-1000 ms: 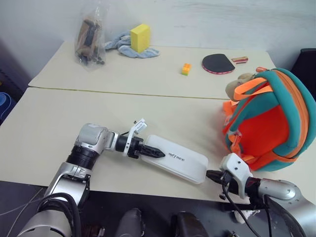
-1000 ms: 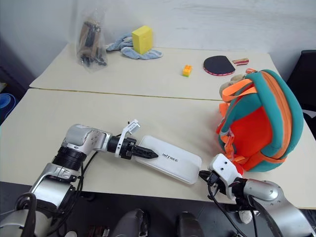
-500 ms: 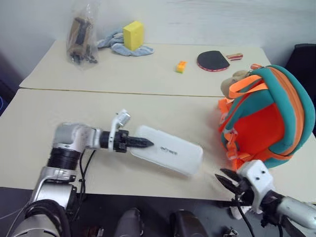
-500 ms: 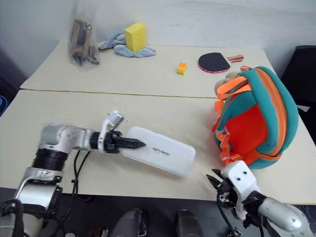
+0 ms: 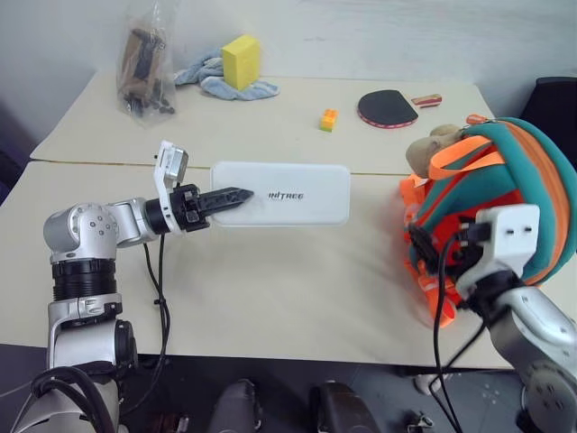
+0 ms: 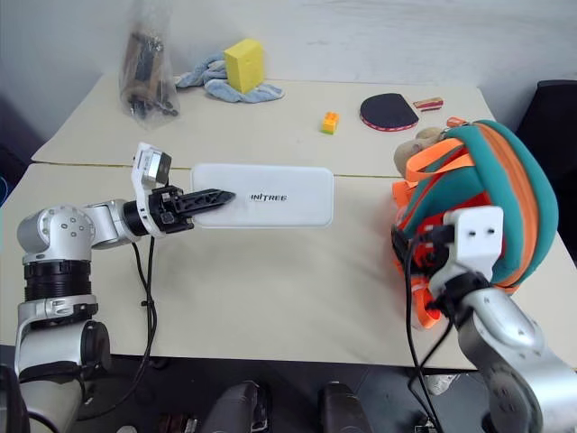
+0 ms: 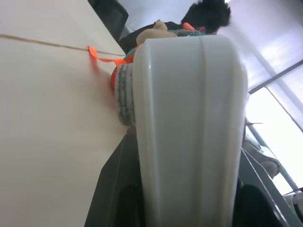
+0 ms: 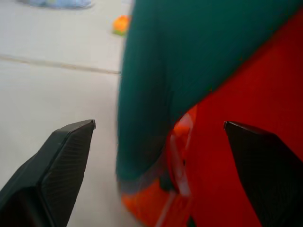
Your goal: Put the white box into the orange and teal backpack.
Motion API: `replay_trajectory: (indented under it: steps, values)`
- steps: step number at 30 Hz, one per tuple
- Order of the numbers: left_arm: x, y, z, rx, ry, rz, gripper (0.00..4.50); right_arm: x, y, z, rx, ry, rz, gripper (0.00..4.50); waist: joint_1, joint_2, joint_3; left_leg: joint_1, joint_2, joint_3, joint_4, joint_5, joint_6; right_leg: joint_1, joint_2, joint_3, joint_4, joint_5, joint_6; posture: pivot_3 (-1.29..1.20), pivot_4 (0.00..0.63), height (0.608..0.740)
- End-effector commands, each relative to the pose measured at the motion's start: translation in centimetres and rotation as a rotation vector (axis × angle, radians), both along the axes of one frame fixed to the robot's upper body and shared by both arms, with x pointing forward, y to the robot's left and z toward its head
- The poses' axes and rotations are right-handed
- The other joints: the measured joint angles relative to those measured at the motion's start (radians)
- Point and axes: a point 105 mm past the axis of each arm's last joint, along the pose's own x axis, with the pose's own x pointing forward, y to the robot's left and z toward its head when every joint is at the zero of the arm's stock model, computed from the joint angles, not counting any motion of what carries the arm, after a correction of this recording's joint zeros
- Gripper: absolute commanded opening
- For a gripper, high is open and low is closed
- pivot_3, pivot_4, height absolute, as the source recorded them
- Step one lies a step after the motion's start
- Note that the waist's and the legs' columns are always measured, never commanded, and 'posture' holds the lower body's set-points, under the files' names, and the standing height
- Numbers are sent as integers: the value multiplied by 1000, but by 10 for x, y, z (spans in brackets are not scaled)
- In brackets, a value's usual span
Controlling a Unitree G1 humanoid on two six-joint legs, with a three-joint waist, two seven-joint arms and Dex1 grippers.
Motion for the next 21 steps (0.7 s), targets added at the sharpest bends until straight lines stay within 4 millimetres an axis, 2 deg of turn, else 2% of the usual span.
replay_trajectory:
  steps: [1,4,7,12,14,17,21]
  values:
    - [2,-1,15,-23,-69,4,1297,20,-3,15,76,-58,-42,4476,-3,0,0,0,0,0,0,1,-1,-1,0,0,1,0,0,0,150,740]
    - [5,-2,15,-15,-82,21,1297,41,-11,20,92,-85,-83,4476,-3,0,0,-1,1,1,-1,1,-1,-3,1,0,3,0,-1,0,150,740]
    - [10,-1,17,-17,-96,56,1297,49,-15,22,30,-122,-74,3546,-3,0,0,-1,1,1,-1,1,-1,-3,1,0,3,0,-1,0,150,740]
    - [18,6,21,-18,-114,116,1297,46,-6,25,-28,-156,60,1785,-3,0,0,-1,1,1,-1,1,-1,-3,1,0,4,0,-1,0,150,740]
    - [20,9,23,-19,-123,131,1297,39,4,32,-36,-178,171,1113,-2,0,0,-1,1,1,-1,1,-1,-3,1,0,4,0,-1,0,150,740]
    - [24,13,27,-22,-142,159,1297,17,27,38,-60,-191,423,57,-2,0,1,-1,1,1,-1,1,-1,-3,1,0,4,0,-1,0,150,740]
    - [25,18,42,-41,-220,151,1297,-18,48,43,-98,-159,717,23,-2,0,1,-1,1,1,-1,1,-1,-2,1,0,3,0,-1,0,150,740]
